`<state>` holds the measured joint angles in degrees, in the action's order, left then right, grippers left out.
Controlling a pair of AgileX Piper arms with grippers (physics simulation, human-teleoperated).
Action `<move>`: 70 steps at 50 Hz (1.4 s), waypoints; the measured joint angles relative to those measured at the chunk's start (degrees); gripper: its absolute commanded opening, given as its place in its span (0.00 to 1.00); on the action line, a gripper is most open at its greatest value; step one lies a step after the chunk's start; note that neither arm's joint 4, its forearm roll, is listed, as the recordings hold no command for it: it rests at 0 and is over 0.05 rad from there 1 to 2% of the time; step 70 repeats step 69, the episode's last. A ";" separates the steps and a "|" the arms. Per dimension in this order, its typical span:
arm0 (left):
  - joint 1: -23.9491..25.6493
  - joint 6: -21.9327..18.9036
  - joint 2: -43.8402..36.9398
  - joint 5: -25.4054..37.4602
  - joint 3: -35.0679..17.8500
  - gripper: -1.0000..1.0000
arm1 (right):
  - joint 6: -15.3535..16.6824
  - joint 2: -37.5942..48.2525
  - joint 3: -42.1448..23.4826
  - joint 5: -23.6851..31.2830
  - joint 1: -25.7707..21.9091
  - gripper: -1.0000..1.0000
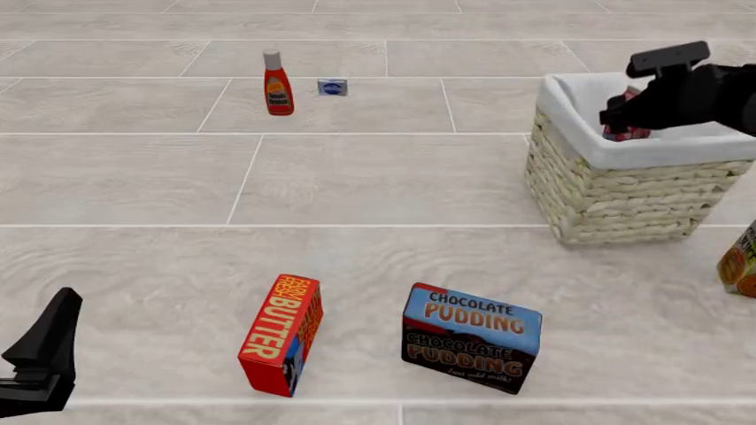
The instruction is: Pick the milk and place it in the basket.
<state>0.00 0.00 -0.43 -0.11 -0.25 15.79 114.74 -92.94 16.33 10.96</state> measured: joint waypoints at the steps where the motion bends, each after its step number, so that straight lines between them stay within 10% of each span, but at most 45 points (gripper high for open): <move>1: 0.00 0.00 0.00 0.00 0.00 1.00 | -0.01 0.10 0.02 -0.03 0.02 0.00; 7: 0.00 0.00 0.00 0.00 0.00 1.00 | -0.02 0.52 0.02 -0.09 0.10 0.00; 8: 0.00 0.00 0.00 0.00 0.00 1.00 | -0.02 0.54 0.03 -0.08 0.11 1.00; 70: 0.00 0.00 0.00 0.00 0.00 1.00 | -3.97 -15.44 9.76 -4.60 -1.92 1.00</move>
